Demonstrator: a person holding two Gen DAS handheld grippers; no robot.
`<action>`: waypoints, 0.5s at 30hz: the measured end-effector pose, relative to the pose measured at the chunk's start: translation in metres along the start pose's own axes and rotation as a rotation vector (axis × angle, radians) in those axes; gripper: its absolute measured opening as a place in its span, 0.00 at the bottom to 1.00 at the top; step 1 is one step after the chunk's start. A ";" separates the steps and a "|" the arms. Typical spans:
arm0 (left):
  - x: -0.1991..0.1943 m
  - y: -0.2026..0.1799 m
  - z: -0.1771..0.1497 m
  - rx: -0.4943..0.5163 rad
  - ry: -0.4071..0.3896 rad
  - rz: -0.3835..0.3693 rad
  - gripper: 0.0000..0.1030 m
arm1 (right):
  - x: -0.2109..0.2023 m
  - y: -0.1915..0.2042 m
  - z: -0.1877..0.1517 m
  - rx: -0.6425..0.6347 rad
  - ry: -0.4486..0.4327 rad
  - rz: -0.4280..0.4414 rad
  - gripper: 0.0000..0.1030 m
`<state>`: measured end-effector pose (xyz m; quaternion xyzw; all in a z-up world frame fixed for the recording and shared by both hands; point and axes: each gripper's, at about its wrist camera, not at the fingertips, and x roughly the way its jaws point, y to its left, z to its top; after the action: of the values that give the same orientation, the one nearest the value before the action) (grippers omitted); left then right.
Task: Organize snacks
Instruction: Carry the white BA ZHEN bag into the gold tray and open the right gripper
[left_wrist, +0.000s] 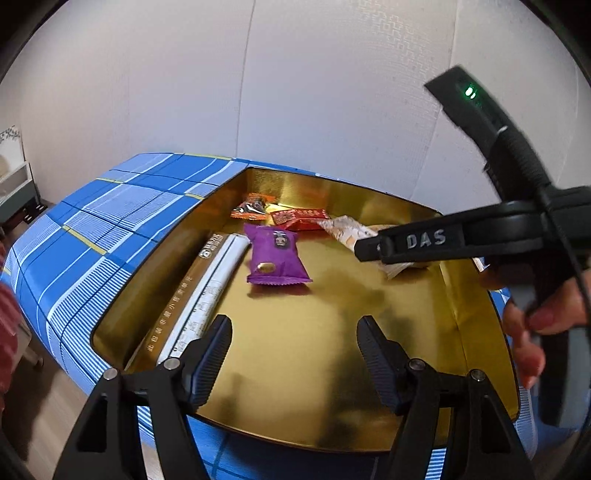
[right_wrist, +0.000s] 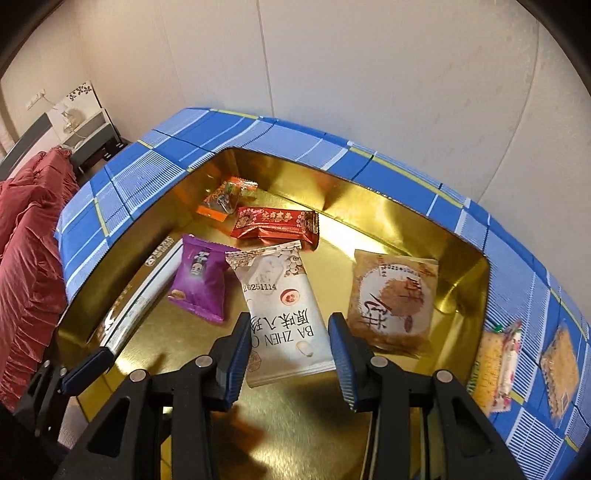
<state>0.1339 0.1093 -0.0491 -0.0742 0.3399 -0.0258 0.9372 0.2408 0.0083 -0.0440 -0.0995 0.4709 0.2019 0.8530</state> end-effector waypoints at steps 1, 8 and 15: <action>0.000 0.000 0.000 -0.001 -0.001 -0.001 0.69 | 0.004 0.000 0.001 0.006 0.006 0.000 0.41; 0.001 -0.003 -0.001 0.016 0.000 0.007 0.69 | 0.023 0.000 0.005 0.045 0.036 -0.010 0.42; 0.001 -0.004 0.000 0.014 -0.004 0.002 0.70 | -0.008 -0.020 -0.003 0.113 -0.079 0.005 0.42</action>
<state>0.1346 0.1048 -0.0491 -0.0676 0.3379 -0.0269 0.9384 0.2435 -0.0124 -0.0393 -0.0421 0.4476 0.1807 0.8748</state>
